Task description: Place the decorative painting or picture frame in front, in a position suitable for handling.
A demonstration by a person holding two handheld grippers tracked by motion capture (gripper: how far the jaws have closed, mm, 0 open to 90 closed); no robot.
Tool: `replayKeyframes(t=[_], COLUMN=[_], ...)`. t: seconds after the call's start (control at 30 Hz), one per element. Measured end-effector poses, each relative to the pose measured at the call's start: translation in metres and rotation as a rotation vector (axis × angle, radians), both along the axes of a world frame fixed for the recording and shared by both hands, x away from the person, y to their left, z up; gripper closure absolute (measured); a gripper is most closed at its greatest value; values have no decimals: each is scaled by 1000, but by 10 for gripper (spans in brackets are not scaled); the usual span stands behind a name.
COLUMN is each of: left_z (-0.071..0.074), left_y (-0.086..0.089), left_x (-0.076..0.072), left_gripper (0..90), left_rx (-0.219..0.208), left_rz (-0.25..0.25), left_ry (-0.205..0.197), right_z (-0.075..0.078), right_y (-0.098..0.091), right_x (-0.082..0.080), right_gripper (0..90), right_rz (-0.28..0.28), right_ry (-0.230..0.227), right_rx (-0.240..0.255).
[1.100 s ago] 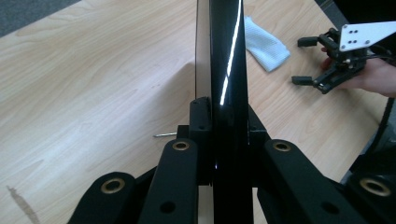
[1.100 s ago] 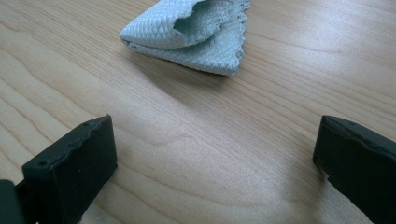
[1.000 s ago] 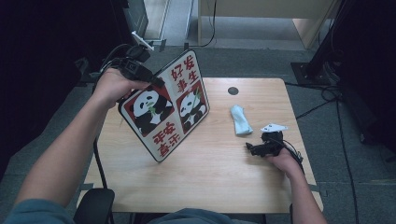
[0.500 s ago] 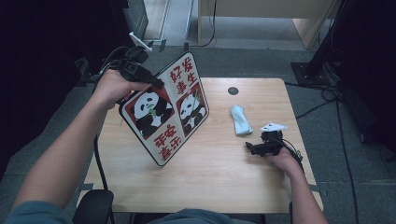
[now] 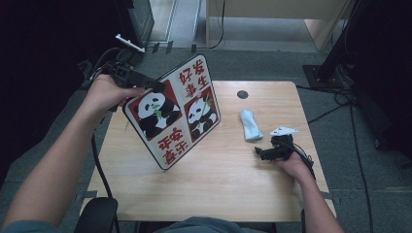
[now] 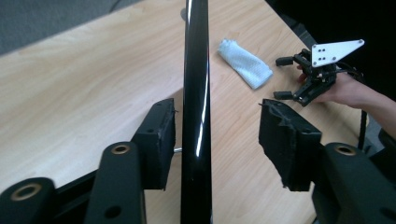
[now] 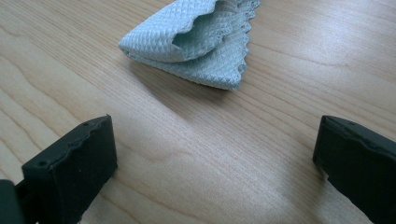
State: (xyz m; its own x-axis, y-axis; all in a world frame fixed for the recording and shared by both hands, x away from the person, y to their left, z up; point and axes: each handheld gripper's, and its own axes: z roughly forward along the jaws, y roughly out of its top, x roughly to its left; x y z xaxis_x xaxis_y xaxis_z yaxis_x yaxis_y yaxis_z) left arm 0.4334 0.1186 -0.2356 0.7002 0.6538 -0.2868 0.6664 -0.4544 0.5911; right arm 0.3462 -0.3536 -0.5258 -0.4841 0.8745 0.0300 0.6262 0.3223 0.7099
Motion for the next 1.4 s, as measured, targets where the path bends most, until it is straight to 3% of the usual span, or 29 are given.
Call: replayKeyframes(t=[0.07,0.23,0.33,0.37,0.63,0.7,0.83,1.27,1.4], left_z=[0,-3,-4,-5,-11,-13,-18,-35,-42], left_y=[7,16,20,23,37,39,47,63,68], left_x=[-5,-11,-16,-19,-28,-29,-35,-64,-71], left_gripper=[430,421,406,406,388,386,379,358,356], left_rx=[-9,-31,-34,-41,-70,-74,-77,-100,-116], left_rz=[-9,0,14,4,45,53,69,82,95], left_ry=[-32,-47,-47,-60,-70,-69,-72,-120,-132], right_z=[0,1,2,5,23,25,31,48,46], right_y=[1,3,0,-4,-7,-7,-6,8,15], right_x=[1,-1,0,1,6,7,16,46,58], right_gripper=[0,0,49,133,135,135,174,235,259], right_rz=[-8,-23,-21,-21,-46,-41,-42,-15,3], right_ry=[-1,6,7,16,-26,-9,13,-33,-13], right_rx=[-2,-3,0,35,75,88,109,132,130])
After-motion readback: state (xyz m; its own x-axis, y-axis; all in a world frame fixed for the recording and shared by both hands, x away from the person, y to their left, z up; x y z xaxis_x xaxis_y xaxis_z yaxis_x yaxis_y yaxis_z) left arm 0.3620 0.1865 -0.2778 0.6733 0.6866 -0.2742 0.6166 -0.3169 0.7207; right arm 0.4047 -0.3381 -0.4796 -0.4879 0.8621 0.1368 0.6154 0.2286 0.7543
